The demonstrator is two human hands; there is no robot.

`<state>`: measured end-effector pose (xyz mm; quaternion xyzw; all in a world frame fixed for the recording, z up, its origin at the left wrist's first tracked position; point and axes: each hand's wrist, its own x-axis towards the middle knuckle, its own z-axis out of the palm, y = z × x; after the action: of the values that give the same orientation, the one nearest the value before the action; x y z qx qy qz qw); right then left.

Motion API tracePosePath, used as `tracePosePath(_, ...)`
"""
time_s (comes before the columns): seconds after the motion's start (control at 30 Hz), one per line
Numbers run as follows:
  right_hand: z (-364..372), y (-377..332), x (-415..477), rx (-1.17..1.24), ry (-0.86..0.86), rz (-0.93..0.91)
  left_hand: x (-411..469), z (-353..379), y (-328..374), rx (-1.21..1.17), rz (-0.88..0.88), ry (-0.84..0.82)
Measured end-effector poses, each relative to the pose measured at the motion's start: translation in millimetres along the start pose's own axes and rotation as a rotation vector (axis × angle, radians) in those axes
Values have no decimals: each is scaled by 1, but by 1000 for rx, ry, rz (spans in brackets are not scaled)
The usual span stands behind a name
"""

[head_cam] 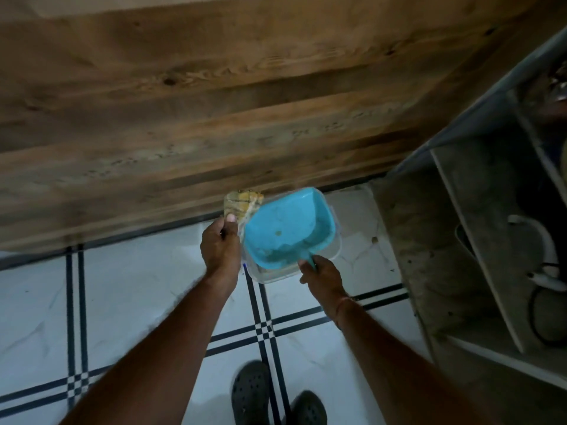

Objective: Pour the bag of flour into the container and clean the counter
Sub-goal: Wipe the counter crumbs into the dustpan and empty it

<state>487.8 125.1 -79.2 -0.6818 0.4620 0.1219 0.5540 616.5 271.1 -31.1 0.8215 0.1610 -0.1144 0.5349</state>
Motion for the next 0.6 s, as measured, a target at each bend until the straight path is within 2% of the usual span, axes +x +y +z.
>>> tracePosePath(0.1, 18, 0, 29, 120, 1, -49, 12, 6, -11, -26, 40, -9)
tracePosePath(0.17, 31, 5, 50, 72, -6, -71, 19, 13, -23, -42, 53, -10)
tracePosePath(0.37, 52, 28, 86, -602, 115, -92, 32, 27, -57, -109, 48, -23)
tracePosePath(0.4, 53, 30, 89, -657, 125, -102, 32, 28, -61, -128, 40, -28)
tracePosePath(0.6, 56, 33, 86, -538, 203, -147, 25, 23, -65, -188, 1, -94)
